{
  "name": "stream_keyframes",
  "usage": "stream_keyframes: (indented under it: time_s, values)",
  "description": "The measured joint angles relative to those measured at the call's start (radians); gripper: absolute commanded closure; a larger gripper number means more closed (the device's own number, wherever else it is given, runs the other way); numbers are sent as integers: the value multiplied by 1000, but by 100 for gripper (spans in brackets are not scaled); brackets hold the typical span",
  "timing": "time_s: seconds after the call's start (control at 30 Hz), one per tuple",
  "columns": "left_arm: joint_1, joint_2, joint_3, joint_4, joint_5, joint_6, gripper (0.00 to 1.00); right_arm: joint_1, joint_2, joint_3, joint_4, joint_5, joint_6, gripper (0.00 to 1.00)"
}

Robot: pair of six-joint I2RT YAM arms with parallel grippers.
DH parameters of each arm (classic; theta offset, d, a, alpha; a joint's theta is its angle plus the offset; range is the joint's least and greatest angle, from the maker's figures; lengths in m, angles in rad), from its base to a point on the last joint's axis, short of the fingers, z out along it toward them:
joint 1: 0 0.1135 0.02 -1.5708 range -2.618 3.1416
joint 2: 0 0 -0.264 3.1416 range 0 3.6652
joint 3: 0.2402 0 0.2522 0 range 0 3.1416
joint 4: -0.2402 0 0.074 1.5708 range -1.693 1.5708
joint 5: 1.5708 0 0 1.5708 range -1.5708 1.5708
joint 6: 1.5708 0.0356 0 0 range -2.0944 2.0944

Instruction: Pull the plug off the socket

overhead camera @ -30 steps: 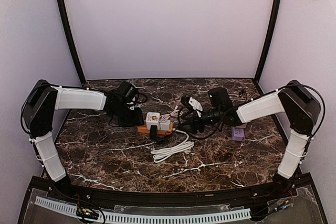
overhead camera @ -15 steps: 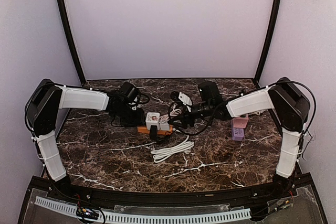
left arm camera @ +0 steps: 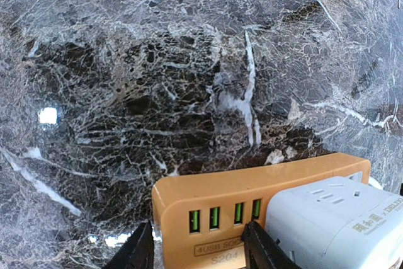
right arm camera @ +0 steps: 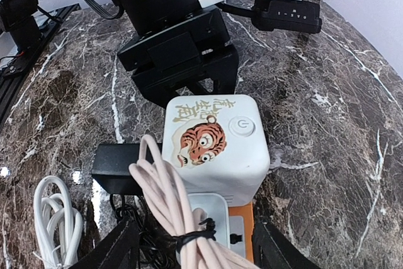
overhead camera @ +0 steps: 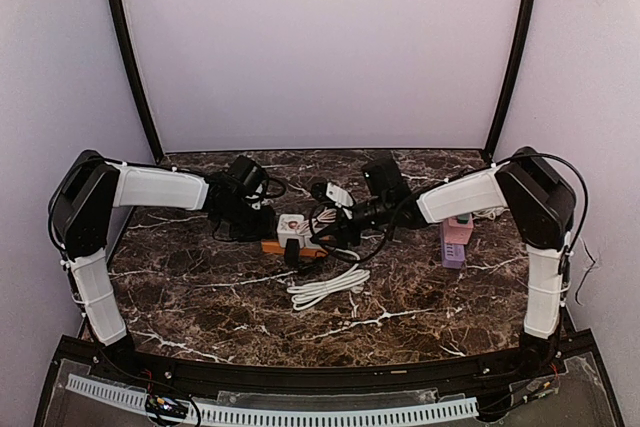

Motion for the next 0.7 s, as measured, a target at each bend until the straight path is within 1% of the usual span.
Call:
stream_keyframes:
  time_s: [0.33, 0.43, 0.5, 0.57, 0.63, 0.7]
  values:
    - [0, 6, 6, 2, 7, 0, 51, 0, 38, 26, -32, 22, -36, 48]
    - [0, 8, 7, 3, 8, 0, 51, 0, 48, 26, -45, 26, -42, 49]
    - [0, 9, 8, 3, 8, 0, 51, 0, 50, 26, -52, 26, -47, 51]
    - [0, 11, 10, 3, 8, 0, 51, 0, 49, 26, -55, 26, -50, 57]
    - [0, 12, 11, 3, 9, 0, 51, 1, 50, 26, -58, 30, -50, 71]
    - [0, 13, 13, 2, 8, 0, 51, 3, 53, 32, -66, 38, -52, 79]
